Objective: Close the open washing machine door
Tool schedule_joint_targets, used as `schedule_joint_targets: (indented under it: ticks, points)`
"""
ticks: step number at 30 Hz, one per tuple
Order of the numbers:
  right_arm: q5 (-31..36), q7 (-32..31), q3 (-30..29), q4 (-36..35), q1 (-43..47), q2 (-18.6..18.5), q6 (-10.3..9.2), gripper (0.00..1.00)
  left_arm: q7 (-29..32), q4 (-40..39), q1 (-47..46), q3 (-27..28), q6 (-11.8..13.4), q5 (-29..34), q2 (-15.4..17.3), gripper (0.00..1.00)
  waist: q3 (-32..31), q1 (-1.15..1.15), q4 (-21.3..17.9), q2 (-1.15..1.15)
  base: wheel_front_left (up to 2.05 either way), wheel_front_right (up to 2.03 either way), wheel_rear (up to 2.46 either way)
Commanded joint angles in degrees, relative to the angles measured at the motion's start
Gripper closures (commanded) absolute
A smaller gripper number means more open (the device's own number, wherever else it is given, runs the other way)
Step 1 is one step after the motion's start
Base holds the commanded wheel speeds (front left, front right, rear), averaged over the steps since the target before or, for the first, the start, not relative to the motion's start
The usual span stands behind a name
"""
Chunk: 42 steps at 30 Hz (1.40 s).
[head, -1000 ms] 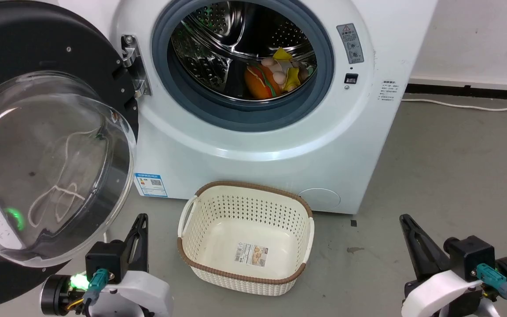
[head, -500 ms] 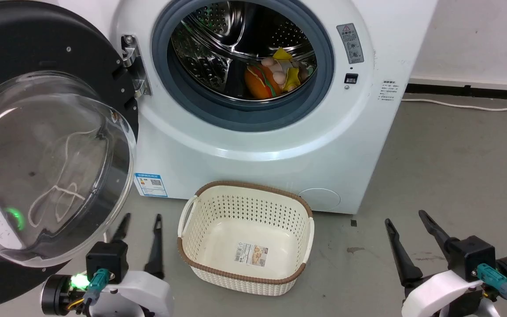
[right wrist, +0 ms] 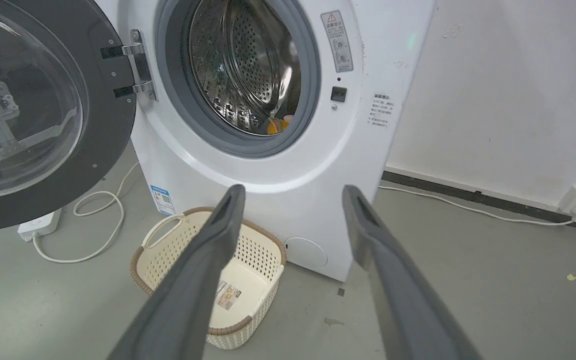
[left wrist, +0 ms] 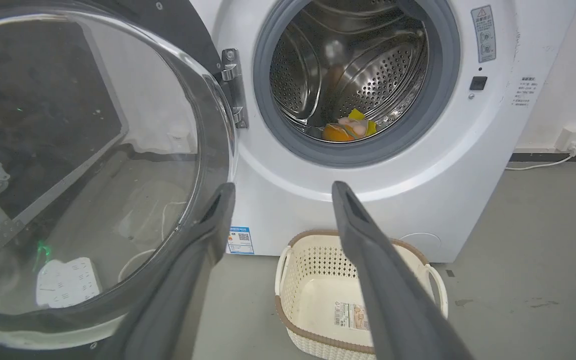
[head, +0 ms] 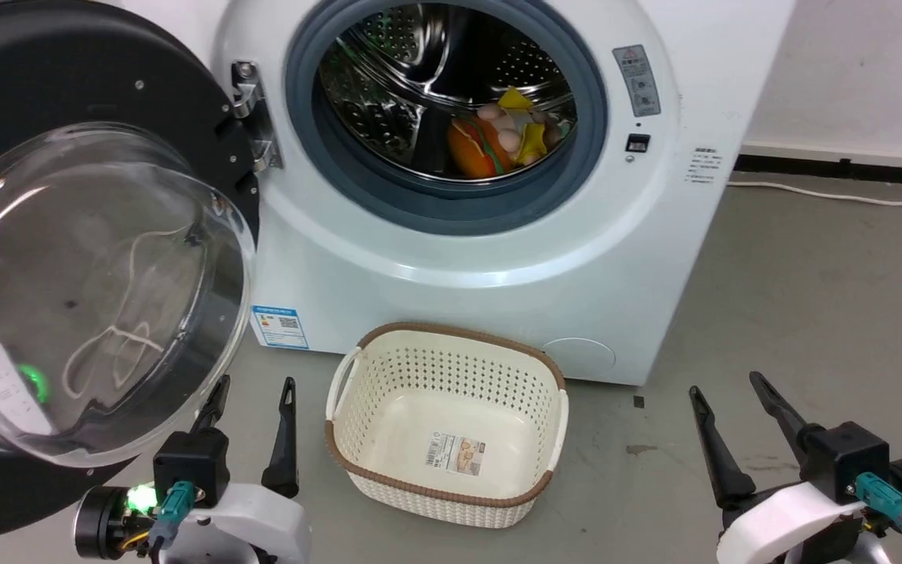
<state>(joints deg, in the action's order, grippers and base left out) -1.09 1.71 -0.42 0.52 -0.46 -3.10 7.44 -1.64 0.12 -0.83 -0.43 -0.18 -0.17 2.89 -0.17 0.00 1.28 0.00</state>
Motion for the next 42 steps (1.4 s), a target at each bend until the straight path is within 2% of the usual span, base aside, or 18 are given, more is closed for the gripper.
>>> schedule_joint_targets:
  ticks: [1, 13, 30, 42]
  points:
    - [-0.61, 0.61, 0.18, 0.36, 0.69, 0.03, 0.01, 0.0, -0.67, -0.41, 0.57, -0.02, -0.22, -0.09, 0.16, 0.0, -0.12, 0.0, 0.62, 0.0, 0.0, 0.0, 0.0]
    - [-1.35, 2.05, 1.43, 1.66, 1.21, 0.06, 0.01, 0.0, -2.1, -0.66, 1.31, -0.37, -0.32, -0.11, 0.4, 0.0, -0.62, 0.0, 5.65, 0.0, 0.0, 0.0, 0.0]
    - [-1.37, 4.07, 6.0, 5.43, -2.23, 0.09, 0.02, 0.0, -4.13, -3.55, 3.61, 0.85, 1.5, -0.74, 0.24, 0.0, 0.45, 0.0, 10.48, 0.0, 0.0, 0.0, 0.0]
    - [-2.18, 5.87, 7.68, 7.21, -2.64, 0.08, 0.02, 0.0, -5.93, -4.84, 4.95, 1.36, 1.87, -0.8, 0.19, 0.0, 0.43, 0.0, 14.05, 0.0, 0.0, 0.0, 0.0]
